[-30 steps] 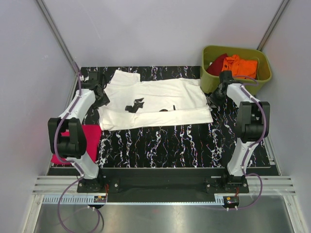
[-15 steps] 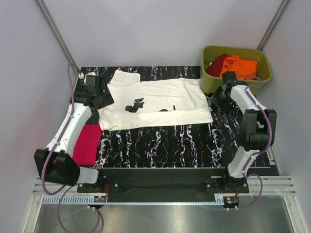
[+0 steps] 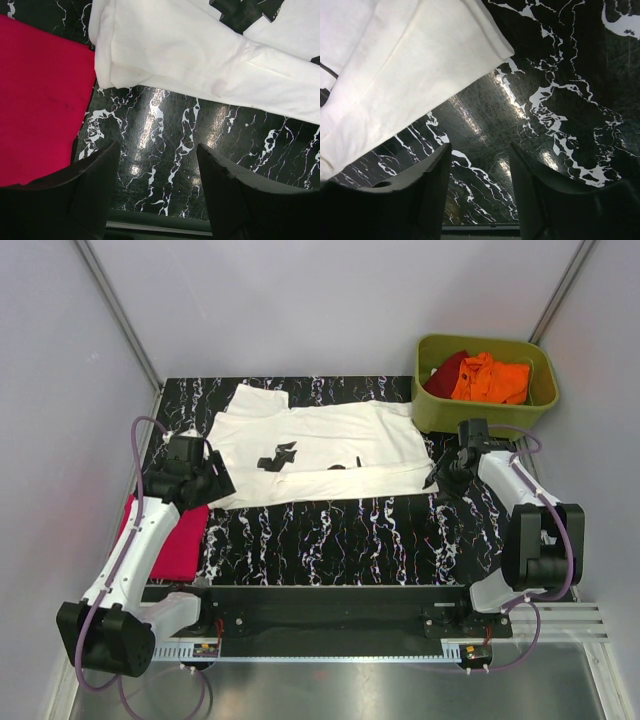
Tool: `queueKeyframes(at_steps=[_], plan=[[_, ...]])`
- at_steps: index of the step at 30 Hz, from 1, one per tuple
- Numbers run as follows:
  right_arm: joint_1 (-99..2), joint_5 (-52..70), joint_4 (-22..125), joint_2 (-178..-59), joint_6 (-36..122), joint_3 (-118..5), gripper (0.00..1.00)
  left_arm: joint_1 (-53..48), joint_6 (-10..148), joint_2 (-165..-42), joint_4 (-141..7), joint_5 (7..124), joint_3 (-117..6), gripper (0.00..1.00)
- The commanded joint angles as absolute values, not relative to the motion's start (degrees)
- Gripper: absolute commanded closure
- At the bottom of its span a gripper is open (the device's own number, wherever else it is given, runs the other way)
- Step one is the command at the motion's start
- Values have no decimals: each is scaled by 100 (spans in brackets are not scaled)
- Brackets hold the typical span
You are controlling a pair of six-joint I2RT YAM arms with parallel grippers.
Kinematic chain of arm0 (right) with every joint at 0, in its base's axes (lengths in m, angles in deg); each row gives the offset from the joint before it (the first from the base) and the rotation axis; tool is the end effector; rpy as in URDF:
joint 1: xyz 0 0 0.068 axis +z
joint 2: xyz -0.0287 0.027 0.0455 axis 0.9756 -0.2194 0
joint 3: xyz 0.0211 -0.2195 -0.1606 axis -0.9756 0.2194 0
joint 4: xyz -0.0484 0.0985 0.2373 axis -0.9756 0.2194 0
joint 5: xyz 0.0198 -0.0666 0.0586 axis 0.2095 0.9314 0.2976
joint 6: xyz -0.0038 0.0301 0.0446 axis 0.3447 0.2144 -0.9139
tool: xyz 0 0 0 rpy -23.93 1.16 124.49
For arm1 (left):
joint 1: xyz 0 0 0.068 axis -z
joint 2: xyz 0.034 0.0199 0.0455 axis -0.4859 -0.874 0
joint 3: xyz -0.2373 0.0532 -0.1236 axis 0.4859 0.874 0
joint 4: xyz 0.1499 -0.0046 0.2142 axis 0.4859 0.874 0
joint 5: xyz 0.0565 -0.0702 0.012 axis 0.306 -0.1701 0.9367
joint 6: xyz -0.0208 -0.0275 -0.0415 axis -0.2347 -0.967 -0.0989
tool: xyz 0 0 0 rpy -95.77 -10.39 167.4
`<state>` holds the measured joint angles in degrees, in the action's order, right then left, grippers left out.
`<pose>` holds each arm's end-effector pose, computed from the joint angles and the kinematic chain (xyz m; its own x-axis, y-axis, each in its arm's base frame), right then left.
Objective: Fold and stack the t-shirts
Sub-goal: Fold the tshirt
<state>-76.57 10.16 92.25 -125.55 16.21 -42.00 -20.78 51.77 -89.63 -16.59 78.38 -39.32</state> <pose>0.2966 0.0081 0.2173 -0.8042 0.5417 -0.2448 0.4710 0.8319 0.2936 0.2071 -0.0272 0.2914 -0.7486 -0.3783 -0.5445 -0.3051 0.9257 -0.2237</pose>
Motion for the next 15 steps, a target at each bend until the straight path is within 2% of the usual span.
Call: queueKeyframes(at_steps=[1,4,9,15], plan=[[-7636,751,8658,-12403,1378,-4019,46,-2090,5207,-8873,-1766,7535,-3954,33],[-7671,636,8500,-12508,1202,-3826,51,-2090,5207,-8882,-1749,7438,-3971,33],[-8039,609,8192,-12693,1053,-3579,45,-2081,5303,-8794,-1661,7587,-4015,33],[-8189,521,7726,-13141,1026,-3570,46,-2063,5303,-8821,-1652,7517,-4033,34]])
